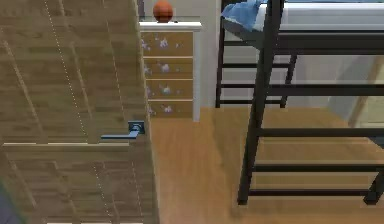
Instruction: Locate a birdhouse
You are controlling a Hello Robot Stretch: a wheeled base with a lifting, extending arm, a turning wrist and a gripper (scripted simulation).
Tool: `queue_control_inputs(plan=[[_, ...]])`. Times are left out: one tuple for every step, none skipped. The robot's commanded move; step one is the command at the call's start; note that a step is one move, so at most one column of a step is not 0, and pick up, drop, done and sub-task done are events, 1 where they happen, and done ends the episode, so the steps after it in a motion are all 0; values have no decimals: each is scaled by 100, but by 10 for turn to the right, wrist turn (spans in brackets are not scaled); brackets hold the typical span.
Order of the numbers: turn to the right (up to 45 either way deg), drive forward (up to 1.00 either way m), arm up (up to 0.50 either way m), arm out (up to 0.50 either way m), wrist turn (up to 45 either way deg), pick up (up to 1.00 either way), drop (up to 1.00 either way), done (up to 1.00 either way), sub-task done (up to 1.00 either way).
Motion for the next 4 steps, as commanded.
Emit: queue_control_inputs(plan=[[330,0,0,0,0,0,0,0,0],[0,40,0,0,0,0,0,0,0],[330,0,0,0,0,0,0,0,0],[0,100,0,0,0,0,0,0,0]])
